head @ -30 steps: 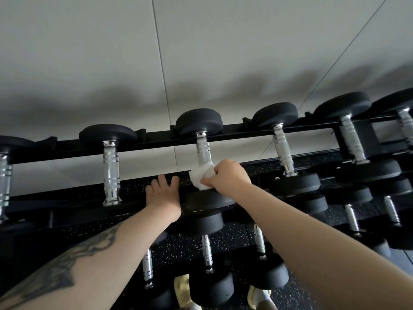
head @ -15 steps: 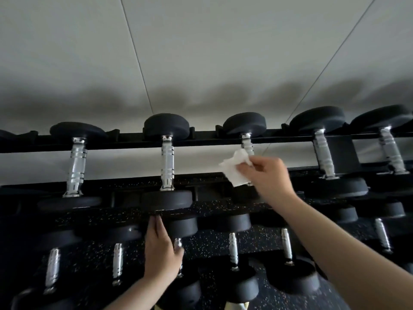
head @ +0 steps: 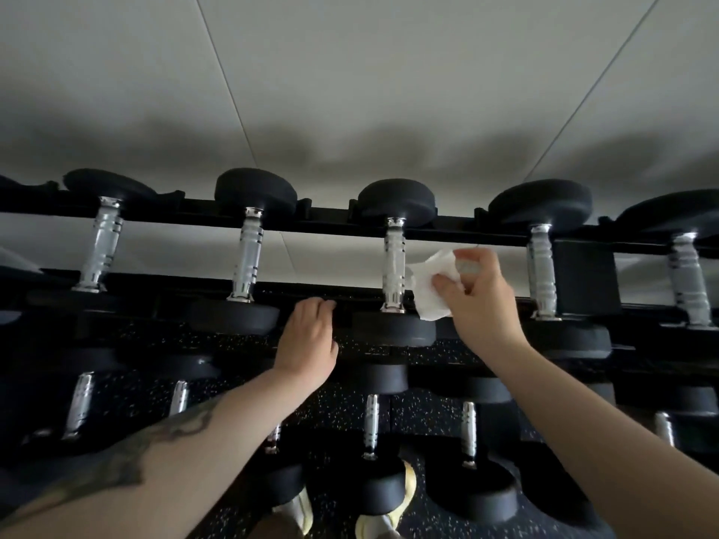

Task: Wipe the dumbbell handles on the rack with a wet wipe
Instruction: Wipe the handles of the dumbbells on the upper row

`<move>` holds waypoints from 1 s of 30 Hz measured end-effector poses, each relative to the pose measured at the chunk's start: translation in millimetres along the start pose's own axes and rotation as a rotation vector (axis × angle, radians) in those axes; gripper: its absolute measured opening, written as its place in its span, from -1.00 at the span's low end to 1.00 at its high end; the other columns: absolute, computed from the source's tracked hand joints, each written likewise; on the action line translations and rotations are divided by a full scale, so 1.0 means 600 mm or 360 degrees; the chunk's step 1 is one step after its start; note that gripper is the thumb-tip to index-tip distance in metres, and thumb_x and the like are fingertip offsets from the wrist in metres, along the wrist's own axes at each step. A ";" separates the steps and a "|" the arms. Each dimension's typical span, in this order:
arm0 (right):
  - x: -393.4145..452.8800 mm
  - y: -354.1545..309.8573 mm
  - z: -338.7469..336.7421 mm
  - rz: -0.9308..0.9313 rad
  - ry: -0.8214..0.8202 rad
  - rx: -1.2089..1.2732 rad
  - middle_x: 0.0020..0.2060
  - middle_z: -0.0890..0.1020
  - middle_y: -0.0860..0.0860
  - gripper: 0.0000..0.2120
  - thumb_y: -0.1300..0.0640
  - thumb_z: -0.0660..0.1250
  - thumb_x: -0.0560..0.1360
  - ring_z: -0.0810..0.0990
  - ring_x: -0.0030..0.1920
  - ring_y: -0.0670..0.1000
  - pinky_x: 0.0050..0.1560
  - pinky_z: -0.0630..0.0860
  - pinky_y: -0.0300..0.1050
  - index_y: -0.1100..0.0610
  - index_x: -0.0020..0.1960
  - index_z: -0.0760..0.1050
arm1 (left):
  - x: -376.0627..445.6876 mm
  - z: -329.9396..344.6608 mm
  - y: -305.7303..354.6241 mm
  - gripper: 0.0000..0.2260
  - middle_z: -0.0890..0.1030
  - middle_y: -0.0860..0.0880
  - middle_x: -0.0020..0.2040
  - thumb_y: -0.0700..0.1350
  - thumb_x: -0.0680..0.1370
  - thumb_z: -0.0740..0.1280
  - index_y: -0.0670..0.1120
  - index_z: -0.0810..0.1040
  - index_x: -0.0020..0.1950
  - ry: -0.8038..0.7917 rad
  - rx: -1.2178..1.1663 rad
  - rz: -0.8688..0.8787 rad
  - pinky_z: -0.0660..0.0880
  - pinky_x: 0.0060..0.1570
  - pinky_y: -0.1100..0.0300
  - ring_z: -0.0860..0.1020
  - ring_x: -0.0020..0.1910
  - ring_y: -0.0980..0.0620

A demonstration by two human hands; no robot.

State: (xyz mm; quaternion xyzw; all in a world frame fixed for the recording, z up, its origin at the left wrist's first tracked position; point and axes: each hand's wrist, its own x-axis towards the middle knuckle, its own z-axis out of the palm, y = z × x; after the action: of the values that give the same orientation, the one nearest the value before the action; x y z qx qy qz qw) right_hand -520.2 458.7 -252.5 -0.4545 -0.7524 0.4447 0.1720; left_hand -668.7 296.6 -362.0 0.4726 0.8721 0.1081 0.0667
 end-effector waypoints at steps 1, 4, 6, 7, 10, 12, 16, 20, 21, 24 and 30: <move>0.007 0.000 0.003 0.0016 0.0056 -0.0003 -0.07 0.62 -0.03 -0.75 0.05 0.32 0.52 0.58 -0.17 -0.05 -0.20 0.52 -0.11 -0.01 0.14 0.32 | 0.003 -0.003 0.000 -0.47 0.52 -0.17 0.08 -0.28 0.23 0.53 -0.24 0.52 0.18 0.0061 -0.0030 0.0016 0.54 0.13 0.03 0.53 0.09 -0.17; 0.041 -0.006 0.028 0.0003 0.0208 -0.0056 -0.01 0.57 -0.07 -0.83 0.10 0.31 0.53 0.56 -0.08 -0.01 -0.22 0.46 -0.19 0.05 0.07 0.37 | 0.023 -0.007 -0.001 -0.34 0.43 -0.22 0.31 -0.23 0.29 0.52 -0.25 0.40 0.35 0.0091 0.0076 0.0121 0.34 0.37 -0.11 0.40 0.33 -0.22; 0.062 -0.016 0.057 -0.0067 0.0288 -0.0117 -0.03 0.56 -0.07 -0.88 0.13 0.34 0.50 0.54 -0.07 -0.03 -0.30 0.37 -0.30 0.08 0.03 0.48 | 0.037 -0.006 -0.006 -0.31 0.31 -0.19 0.44 -0.15 0.40 0.47 -0.21 0.27 0.46 -0.0090 0.0155 0.0118 0.09 0.49 -0.08 0.24 0.46 -0.19; 0.069 -0.017 0.074 -0.0117 0.0291 -0.0180 0.00 0.55 -0.07 -0.90 0.13 0.38 0.48 0.50 -0.03 -0.05 -0.30 0.34 -0.32 0.07 -0.02 0.54 | 0.046 -0.005 -0.008 -0.35 0.30 -0.14 0.44 -0.10 0.46 0.42 -0.16 0.23 0.48 -0.0215 0.0177 0.0101 0.03 0.50 -0.02 0.23 0.46 -0.14; 0.064 -0.011 0.119 -0.0161 0.0099 -0.0504 0.01 0.51 -0.05 -0.88 0.07 0.46 0.41 0.46 0.06 -0.04 -0.22 0.40 -0.21 0.06 -0.07 0.64 | 0.072 -0.005 -0.016 -0.51 0.43 -0.03 0.28 0.05 0.53 0.31 -0.04 0.29 0.40 -0.0379 0.0292 0.0146 0.21 0.31 0.09 0.38 0.26 -0.07; 0.051 -0.007 0.122 -0.0054 -0.0108 -0.0610 -0.04 0.56 -0.03 -0.86 0.06 0.47 0.40 0.54 -0.06 -0.01 -0.18 0.46 -0.18 0.04 -0.06 0.66 | 0.086 -0.007 -0.020 -0.57 0.45 -0.03 0.25 0.07 0.54 0.29 -0.01 0.32 0.35 -0.0450 0.0272 0.0129 0.29 0.19 0.09 0.41 0.21 -0.08; 0.063 -0.012 0.083 0.0138 -0.0470 -0.0778 -0.17 0.64 -0.07 -0.88 0.04 0.50 0.35 0.60 -0.14 -0.03 -0.18 0.51 -0.22 -0.06 -0.11 0.65 | 0.113 -0.010 -0.021 -0.66 0.47 -0.02 0.25 -0.08 0.55 0.25 0.05 0.36 0.33 -0.0696 0.0185 0.0040 0.29 0.19 0.05 0.41 0.23 -0.09; 0.073 -0.007 0.071 0.0258 -0.0255 -0.0583 -0.23 0.61 -0.05 -0.81 0.11 0.52 0.29 0.56 -0.22 -0.07 -0.32 0.44 -0.25 0.02 -0.23 0.51 | 0.126 -0.016 -0.022 -0.59 0.41 -0.02 0.31 -0.19 0.56 0.19 0.12 0.33 0.38 -0.0863 0.0086 -0.0017 0.18 0.28 -0.01 0.29 0.32 -0.11; 0.069 0.000 0.073 0.0318 -0.0274 -0.0545 -0.21 0.61 -0.04 -0.79 0.11 0.53 0.29 0.56 -0.22 -0.07 -0.31 0.45 -0.24 0.03 -0.21 0.50 | 0.127 -0.018 -0.024 -0.58 0.40 -0.01 0.33 -0.19 0.57 0.18 0.12 0.32 0.39 -0.0885 0.0050 -0.0006 0.16 0.29 -0.01 0.27 0.34 -0.10; 0.060 0.021 0.082 0.0514 -0.0389 -0.0474 -0.09 0.62 -0.02 -0.67 0.02 0.51 0.33 0.57 -0.09 -0.04 -0.16 0.50 -0.17 0.06 0.00 0.46 | 0.126 -0.029 -0.024 -0.57 0.36 0.00 0.36 -0.16 0.57 0.17 0.14 0.29 0.42 -0.0947 -0.0021 0.0019 0.14 0.28 0.00 0.22 0.36 -0.09; 0.073 0.007 0.075 0.0779 -0.0802 0.0104 0.03 0.61 0.04 -0.58 0.22 0.45 0.41 0.56 0.06 0.01 0.08 0.49 -0.17 0.15 0.24 0.45 | 0.131 -0.041 -0.023 -0.52 0.33 0.01 0.37 -0.16 0.53 0.22 0.18 0.29 0.41 -0.1075 -0.0116 -0.0011 0.11 0.30 0.00 0.19 0.37 -0.08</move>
State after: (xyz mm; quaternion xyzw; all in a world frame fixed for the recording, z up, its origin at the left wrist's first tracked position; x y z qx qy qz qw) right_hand -571.3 473.1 -286.9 -0.4917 -0.6253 0.5947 -0.1163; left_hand -728.0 351.8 -342.6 0.4761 0.7978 -0.0237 0.3690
